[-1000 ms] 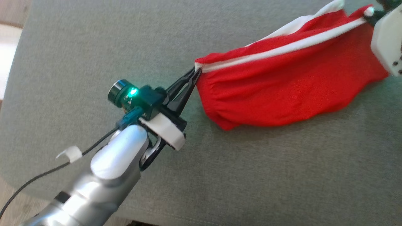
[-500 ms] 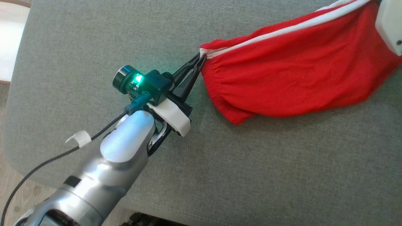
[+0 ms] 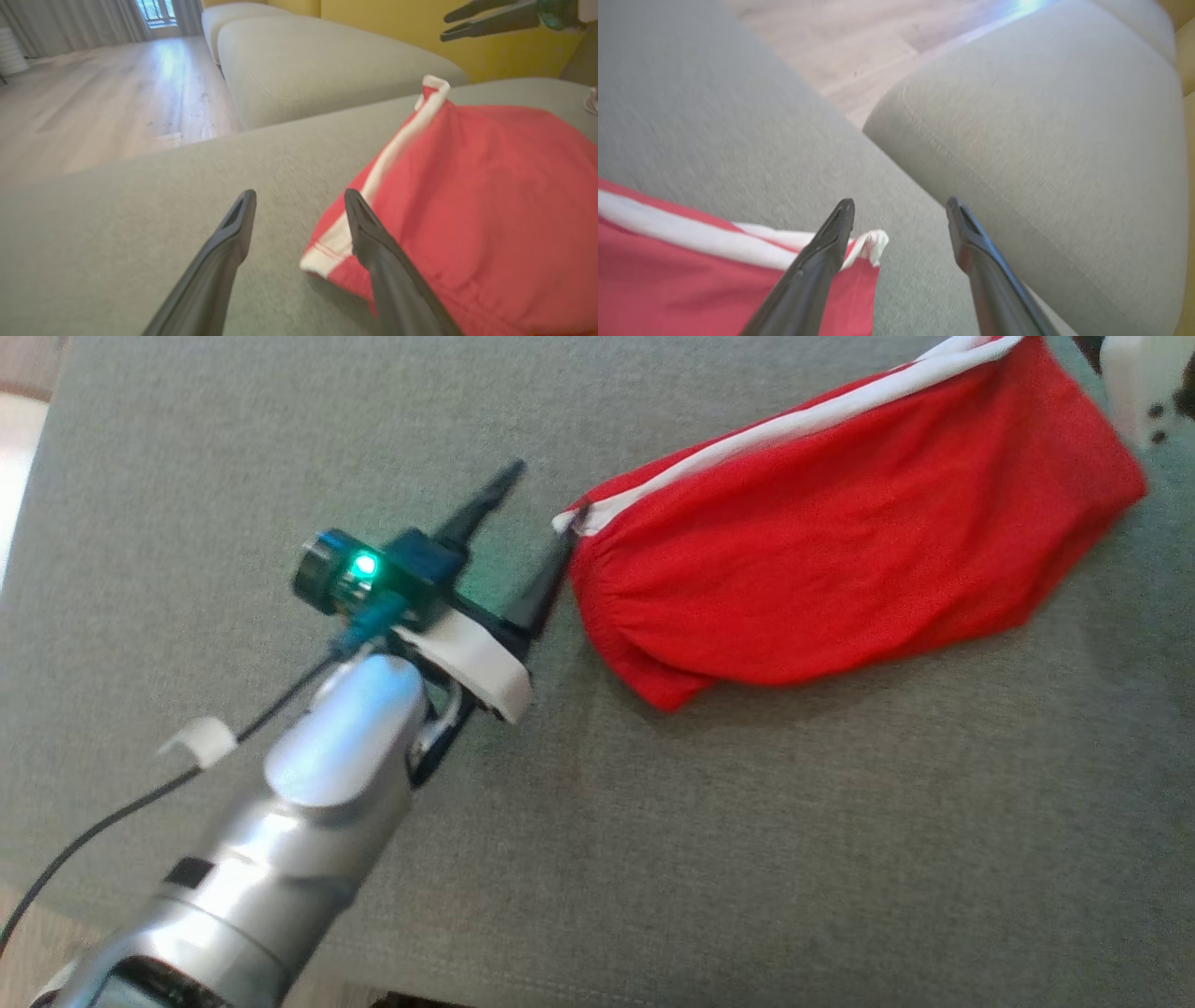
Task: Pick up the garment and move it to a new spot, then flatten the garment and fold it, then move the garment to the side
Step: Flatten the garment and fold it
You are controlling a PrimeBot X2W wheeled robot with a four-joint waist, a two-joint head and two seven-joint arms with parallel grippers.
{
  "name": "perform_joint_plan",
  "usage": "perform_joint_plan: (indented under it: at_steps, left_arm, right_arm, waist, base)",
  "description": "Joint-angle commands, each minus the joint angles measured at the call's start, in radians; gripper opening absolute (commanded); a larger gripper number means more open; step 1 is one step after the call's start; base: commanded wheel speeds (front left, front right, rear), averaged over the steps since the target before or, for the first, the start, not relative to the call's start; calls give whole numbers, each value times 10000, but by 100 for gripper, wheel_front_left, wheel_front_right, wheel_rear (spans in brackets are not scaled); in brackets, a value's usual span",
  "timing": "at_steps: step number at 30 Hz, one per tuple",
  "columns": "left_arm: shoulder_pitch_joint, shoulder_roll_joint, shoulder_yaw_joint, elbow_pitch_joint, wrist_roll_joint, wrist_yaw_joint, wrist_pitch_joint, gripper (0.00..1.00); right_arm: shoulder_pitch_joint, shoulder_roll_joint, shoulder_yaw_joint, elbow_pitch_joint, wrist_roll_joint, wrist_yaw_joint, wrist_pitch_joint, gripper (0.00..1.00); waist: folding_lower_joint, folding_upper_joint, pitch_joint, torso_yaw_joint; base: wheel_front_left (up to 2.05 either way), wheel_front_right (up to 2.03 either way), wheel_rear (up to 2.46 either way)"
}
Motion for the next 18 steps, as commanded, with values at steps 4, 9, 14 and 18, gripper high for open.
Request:
perform_joint_plan:
  at_steps: [4,9,14,18]
  left_arm:
    - [3,730,1168,-921,-147,394,-93,100]
    - [600,1100,2244,-2143,-141,771,-94,100]
    - [1539,1176,3336,-3416,-166,1149,-94,100]
    - [2431,1176,3950,-4096,-154,1292,-94,100]
  right_arm:
    - [486,424,-604,187,87,65,-1348,100]
    - [1250,1097,-1549,650,150,65,-2795,100]
    - [2350,1605,-2829,958,347,65,-4120,100]
    - [3377,2096,-3927,1178,342,65,-4635,100]
  waist:
    - [-1,0,-678,-591]
    - [-1,0,-1392,-1232]
    - [-1,0,-2052,-1840]
    - [-1,0,-2527,-2319]
  base:
    - [0,0,0]
    - [0,0,0]
    - [0,0,0]
    - [0,0,0]
